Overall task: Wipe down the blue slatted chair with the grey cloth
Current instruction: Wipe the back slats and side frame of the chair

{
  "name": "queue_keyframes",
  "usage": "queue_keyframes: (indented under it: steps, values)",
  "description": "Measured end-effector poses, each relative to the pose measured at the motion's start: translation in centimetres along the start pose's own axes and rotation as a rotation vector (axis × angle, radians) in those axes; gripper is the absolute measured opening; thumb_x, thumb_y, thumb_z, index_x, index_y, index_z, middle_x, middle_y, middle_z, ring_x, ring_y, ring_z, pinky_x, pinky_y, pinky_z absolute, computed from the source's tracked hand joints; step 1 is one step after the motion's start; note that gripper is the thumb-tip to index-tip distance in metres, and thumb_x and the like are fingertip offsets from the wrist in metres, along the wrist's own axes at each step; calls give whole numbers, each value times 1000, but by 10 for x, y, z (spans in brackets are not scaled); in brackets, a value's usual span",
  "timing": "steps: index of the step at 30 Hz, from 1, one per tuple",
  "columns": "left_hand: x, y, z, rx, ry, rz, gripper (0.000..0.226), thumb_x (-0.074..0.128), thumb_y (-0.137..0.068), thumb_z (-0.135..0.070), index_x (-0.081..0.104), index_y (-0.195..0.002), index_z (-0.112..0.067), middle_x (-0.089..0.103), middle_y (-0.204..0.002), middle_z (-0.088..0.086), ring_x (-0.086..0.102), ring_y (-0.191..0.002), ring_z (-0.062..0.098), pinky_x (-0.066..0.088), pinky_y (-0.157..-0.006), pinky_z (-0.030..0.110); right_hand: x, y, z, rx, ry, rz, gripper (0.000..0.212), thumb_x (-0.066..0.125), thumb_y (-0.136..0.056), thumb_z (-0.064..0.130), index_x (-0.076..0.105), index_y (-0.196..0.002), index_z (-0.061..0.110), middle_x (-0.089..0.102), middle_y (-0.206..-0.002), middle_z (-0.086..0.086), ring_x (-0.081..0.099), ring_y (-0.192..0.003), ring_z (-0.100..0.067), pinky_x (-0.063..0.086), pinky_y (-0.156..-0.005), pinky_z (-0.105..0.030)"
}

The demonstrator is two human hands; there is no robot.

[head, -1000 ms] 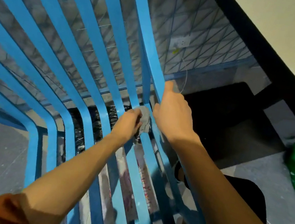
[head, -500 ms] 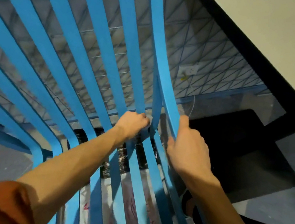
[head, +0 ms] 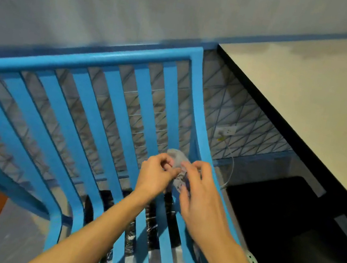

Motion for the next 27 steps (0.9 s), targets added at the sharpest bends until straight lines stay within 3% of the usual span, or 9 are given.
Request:
queue_keyframes:
  steps: [3, 6, 12, 14, 18, 20, 23, 27]
  values:
    - [-16, 3, -13, -129, 300, 31, 11, 69, -84, -13, 60, -78, -15, 54, -59, -7, 52, -54, 5, 43, -48, 20, 13, -32, -1, -4, 56, 64, 55, 58, -89, 7, 42, -140, 23, 34, -131, 0, 49, -113, -24, 51, -86, -44]
    - [-34, -4, -29, -133, 381, 98, 8, 64, -86, -10, 65, -81, -15, 61, -67, -5, 59, -66, 7, 46, -53, 22, 13, -60, -4, -64, 21, 65, 49, 60, -87, 7, 51, -133, 22, 45, -118, 0, 55, -102, -25, 51, -81, -47]
    - [-60, -17, -58, -119, 458, 168, 15, 62, -91, -10, 70, -84, -21, 69, -75, -13, 63, -79, 4, 52, -63, 22, 0, -100, -3, -158, -12, -101, 33, 68, -83, 8, 63, -114, 17, 53, -108, 1, 58, -96, -20, 52, -73, -44]
    - [-78, -22, -67, 31, 320, 101, 17, 64, -89, -12, 73, -90, -27, 72, -84, -15, 65, -88, 4, 51, -71, 24, -7, -114, 2, -208, -55, -157, 29, 71, -80, 6, 65, -107, 15, 54, -101, 0, 58, -89, -18, 52, -71, -43]
    - [-125, -33, -108, 507, -138, -310, 32, 61, -84, -10, 70, -111, -24, 67, -110, -14, 59, -105, 5, 45, -91, 25, -40, -161, 24, -287, -91, -346, 26, 72, -81, 6, 69, -106, 12, 55, -98, -2, 53, -84, -9, 50, -74, -29]
    - [-140, -44, -126, 640, -300, -404, 45, 56, -80, -12, 62, -124, -19, 60, -128, -7, 51, -119, 12, 38, -103, 29, -47, -184, 34, -316, -104, -417, 26, 70, -81, 6, 71, -107, 10, 56, -97, -3, 54, -84, -8, 48, -75, -23]
    - [-142, -63, -133, 620, -573, -340, 65, 56, -80, -21, 43, -144, -19, 40, -150, 0, 34, -138, 19, 25, -112, 40, -29, -195, 37, -285, -132, -441, 23, 68, -78, 1, 70, -99, 8, 56, -95, -3, 56, -83, -12, 48, -74, -25]
    - [-128, -76, -119, 575, -839, -319, 75, 56, -86, -29, 24, -153, -17, 27, -157, 2, 18, -147, 21, 7, -121, 49, 0, -175, 23, -180, -112, -375, 21, 69, -76, -4, 69, -92, 9, 52, -91, 1, 54, -81, -11, 47, -72, -25]
Point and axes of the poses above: each hand's wrist, its own y-axis away from the middle knuckle, its own x-axis out of the palm, z = x × y, the point moved 2 cm from there along -y, towards the middle knuckle
